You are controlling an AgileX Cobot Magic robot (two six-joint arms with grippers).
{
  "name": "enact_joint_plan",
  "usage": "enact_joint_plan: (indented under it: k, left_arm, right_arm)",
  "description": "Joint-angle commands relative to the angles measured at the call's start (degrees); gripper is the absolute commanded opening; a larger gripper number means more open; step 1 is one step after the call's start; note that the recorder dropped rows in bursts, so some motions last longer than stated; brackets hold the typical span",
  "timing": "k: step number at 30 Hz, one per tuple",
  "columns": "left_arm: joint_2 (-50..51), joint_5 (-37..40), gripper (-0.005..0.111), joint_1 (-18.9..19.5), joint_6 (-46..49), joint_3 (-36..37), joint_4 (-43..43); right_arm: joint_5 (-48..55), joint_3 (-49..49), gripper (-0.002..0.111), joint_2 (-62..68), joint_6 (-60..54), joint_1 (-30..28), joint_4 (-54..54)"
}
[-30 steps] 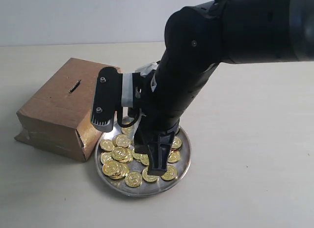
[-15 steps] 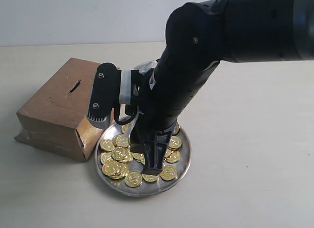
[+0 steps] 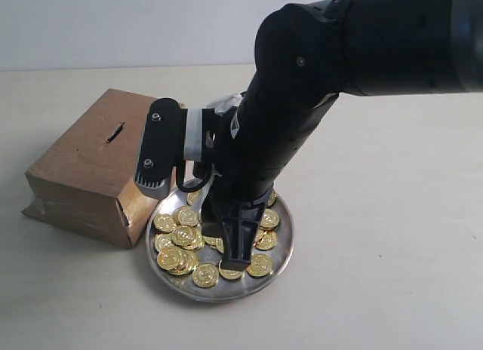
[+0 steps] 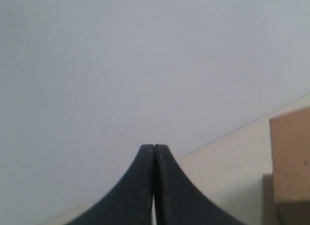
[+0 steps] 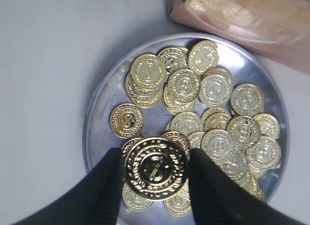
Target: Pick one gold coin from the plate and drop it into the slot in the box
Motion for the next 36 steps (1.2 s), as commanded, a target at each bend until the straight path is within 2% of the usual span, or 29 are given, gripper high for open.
enact_joint_plan:
  k: [1, 2, 6, 10, 12, 15, 17, 19, 21, 22, 24, 28, 31, 32, 34, 36]
  left_arm:
    - [-0.23, -14.73, 0.0, -0.38, -22.61, -0.03, -1.88]
    - [-0.23, -20.25, 0.0, -0.38, -31.36, -0.03, -1.88]
    - [-0.23, -25.87, 0.0, -0.38, -44.58, -0.03, -1.88]
    - [-0.23, -23.5, 0.0, -0.38, -46.53, -0.03, -1.29]
    - [0.26, -21.09, 0.0, -0.38, -50.88, -0.03, -2.22]
    - [0.68, -23.79, 0.0, -0.38, -55.51, -0.94, -2.08]
    - [0.68, -28.5, 0.0, -0.38, -56.14, -1.04, -1.26]
    - [1.13, -22.53, 0.0, -0.38, -60.0, -2.49, -2.73]
    - [3.08, -9.38, 0.0, -0.38, -63.15, -5.34, -2.6]
    - [4.32, -7.14, 0.0, -0.38, -63.42, -6.18, -2.16]
    - [9.23, -7.75, 0.0, -0.35, -64.52, -7.35, -1.39]
    - [21.82, -15.38, 0.0, -0.35, -73.41, -9.04, 6.97]
    - [32.39, -22.12, 0.0, -0.35, -83.95, -10.1, 18.33]
    - [37.04, -26.73, 0.0, -0.38, -90.5, -11.15, 26.09]
    - [45.15, -33.99, 0.0, -0.38, -95.75, -12.71, 34.34]
    - [50.25, -38.3, 0.005, -0.38, -99.31, -14.07, 39.06]
  right_arm:
    - [0.16, -0.52, 0.026, -0.48, 0.04, 0.08, 0.42]
    - [0.16, -0.52, 0.026, -0.48, 0.04, 0.08, 0.42]
    - [0.2, -0.52, 0.026, -0.59, 0.04, 0.08, 0.42]
    - [0.2, -0.52, 0.026, -0.59, 0.04, 0.08, 0.42]
    - [0.31, -0.52, 0.026, -0.52, 0.04, 0.08, 0.42]
    - [0.31, -0.52, 0.026, -0.52, 0.04, 0.08, 0.42]
    - [0.31, -0.52, 0.026, -0.52, 0.04, 0.08, 0.42]
    - [0.44, -0.52, 0.026, -0.52, 0.04, 0.08, 0.42]
    - [0.55, -0.52, 0.026, -0.52, 0.04, 0.08, 0.42]
    - [0.55, -0.52, 0.026, -0.52, 0.04, 0.08, 0.42]
    - [0.55, -0.52, 0.026, -0.52, 0.04, 0.08, 0.54]
    - [0.55, -0.52, 0.026, -0.52, 0.04, 0.08, 0.54]
    - [0.32, -0.52, 0.026, -0.52, 0.04, 0.08, 0.54]
    - [0.32, -0.52, 0.026, -0.52, 0.04, 0.08, 0.54]
    - [0.32, -0.52, 0.026, -0.52, 0.04, 0.08, 0.54]
    - [0.32, -0.52, 0.026, -0.52, 0.04, 0.08, 0.54]
